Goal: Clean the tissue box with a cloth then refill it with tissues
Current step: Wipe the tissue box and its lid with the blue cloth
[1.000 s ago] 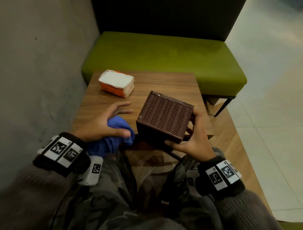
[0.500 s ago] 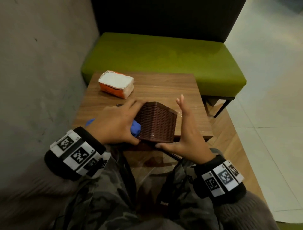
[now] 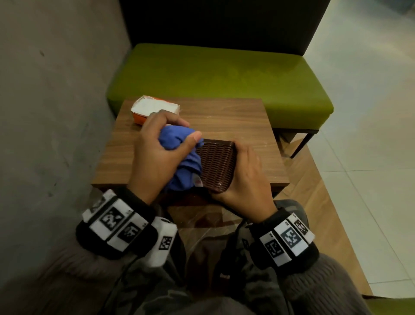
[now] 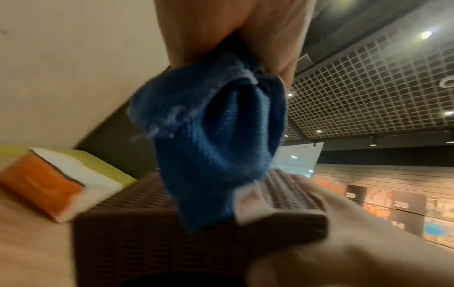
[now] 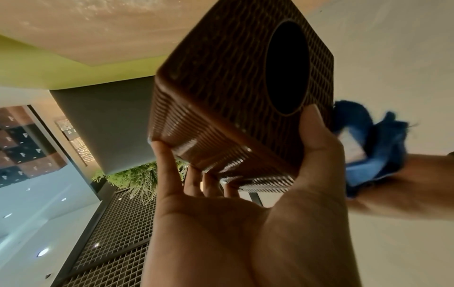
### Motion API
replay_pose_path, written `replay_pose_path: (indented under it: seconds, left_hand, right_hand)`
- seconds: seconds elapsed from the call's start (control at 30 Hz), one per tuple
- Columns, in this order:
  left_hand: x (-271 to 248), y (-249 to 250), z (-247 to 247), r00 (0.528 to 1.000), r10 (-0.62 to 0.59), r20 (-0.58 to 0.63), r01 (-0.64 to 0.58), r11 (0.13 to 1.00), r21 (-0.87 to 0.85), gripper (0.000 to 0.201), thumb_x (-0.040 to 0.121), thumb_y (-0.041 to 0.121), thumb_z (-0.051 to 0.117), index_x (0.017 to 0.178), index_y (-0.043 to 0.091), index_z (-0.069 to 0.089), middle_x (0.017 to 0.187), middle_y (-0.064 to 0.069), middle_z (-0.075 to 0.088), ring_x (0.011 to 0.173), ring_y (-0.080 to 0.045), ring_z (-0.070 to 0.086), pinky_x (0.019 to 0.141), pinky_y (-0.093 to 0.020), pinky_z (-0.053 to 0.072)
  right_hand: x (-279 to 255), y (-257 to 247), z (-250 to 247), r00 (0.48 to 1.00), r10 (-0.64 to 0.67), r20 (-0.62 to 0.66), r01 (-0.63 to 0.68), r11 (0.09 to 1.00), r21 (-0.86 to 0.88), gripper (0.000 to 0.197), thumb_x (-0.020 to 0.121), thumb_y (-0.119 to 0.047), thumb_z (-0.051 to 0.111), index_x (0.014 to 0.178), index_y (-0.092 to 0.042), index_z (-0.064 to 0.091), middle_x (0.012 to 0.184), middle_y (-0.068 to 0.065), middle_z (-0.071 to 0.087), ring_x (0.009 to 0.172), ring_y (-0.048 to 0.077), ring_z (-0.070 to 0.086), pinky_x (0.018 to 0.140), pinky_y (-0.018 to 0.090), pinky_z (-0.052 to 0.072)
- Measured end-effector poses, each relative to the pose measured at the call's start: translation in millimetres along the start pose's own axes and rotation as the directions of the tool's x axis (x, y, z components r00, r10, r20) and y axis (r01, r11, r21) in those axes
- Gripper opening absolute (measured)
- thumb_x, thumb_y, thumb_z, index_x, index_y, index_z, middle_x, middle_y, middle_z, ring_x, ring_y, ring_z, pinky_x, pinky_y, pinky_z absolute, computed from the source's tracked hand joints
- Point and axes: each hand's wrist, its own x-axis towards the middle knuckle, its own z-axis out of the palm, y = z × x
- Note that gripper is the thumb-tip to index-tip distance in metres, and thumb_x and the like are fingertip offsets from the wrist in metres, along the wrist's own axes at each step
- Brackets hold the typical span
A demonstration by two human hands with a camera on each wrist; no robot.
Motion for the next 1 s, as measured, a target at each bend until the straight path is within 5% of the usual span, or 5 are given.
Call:
replay_pose_path:
  seconds: [0.23, 0.4, 0.6, 0.83, 1.0]
  left_hand:
    - [-47, -3, 44, 0.863, 0.363, 0.351, -0.439, 0.883, 0.167, 0.035, 0.081, 0.024, 0.067, 0.113, 0.011, 0.061, 0.119, -0.006, 0.047, 0.108, -0.024, 0.053, 0.096, -0.033, 0.043]
    - [-4, -36, 29, 0.997, -0.033, -0.071, 0.046, 0.979, 0.197, 0.019, 0.085, 0.017, 0.064, 0.100, 0.005, 0.065, 0.103, -0.006, 0.054, 0.096, -0.012, 0.054, 0.084, -0.003, 0.036]
    - [-30, -1, 48, 0.931, 0.257, 0.260, -0.297, 0.946, 0.129, 0.029, 0.083, 0.010, 0.068, 0.112, 0.009, 0.066, 0.117, -0.006, 0.059, 0.111, -0.017, 0.055, 0.098, -0.028, 0.042]
    - [-10, -44, 30, 0.992, -0.023, -0.124, 0.043, 0.986, 0.161, 0.024, 0.088, 0.016, 0.063, 0.111, 0.007, 0.065, 0.113, -0.003, 0.061, 0.106, -0.010, 0.057, 0.094, -0.022, 0.045]
    - [-39, -18, 39, 0.909, 0.342, 0.240, -0.389, 0.902, 0.187, 0.038, 0.081, 0.004, 0.067, 0.118, 0.005, 0.062, 0.125, -0.011, 0.056, 0.115, -0.023, 0.053, 0.101, -0.029, 0.041]
  right_hand:
    - [-11, -4, 13, 0.998, 0.046, 0.047, -0.045, 0.999, -0.024, 0.068, 0.089, -0.057, 0.042, 0.130, -0.004, 0.051, 0.125, 0.014, 0.055, 0.117, 0.028, 0.053, 0.104, 0.036, 0.042]
    - [-21, -3, 1, 0.997, -0.011, -0.081, 0.020, 0.993, 0.113, 0.093, 0.065, -0.057, 0.072, 0.133, 0.000, 0.043, 0.123, 0.010, 0.052, 0.112, 0.022, 0.051, 0.088, 0.023, 0.042]
    - [-21, -5, 8, 0.997, -0.024, -0.076, 0.037, 0.984, 0.173, 0.092, 0.069, -0.049, 0.074, 0.137, 0.001, 0.040, 0.130, 0.010, 0.050, 0.117, 0.024, 0.052, 0.096, 0.034, 0.046]
    - [-25, 1, 3, 0.990, -0.052, -0.129, 0.073, 0.984, 0.164, 0.089, 0.065, -0.047, 0.081, 0.132, -0.002, 0.042, 0.124, 0.008, 0.051, 0.114, 0.021, 0.051, 0.096, 0.020, 0.040]
    - [-26, 1, 6, 0.987, -0.055, -0.150, 0.083, 0.979, 0.188, 0.090, 0.064, -0.044, 0.083, 0.131, -0.001, 0.042, 0.127, 0.006, 0.050, 0.116, 0.017, 0.049, 0.101, 0.020, 0.037]
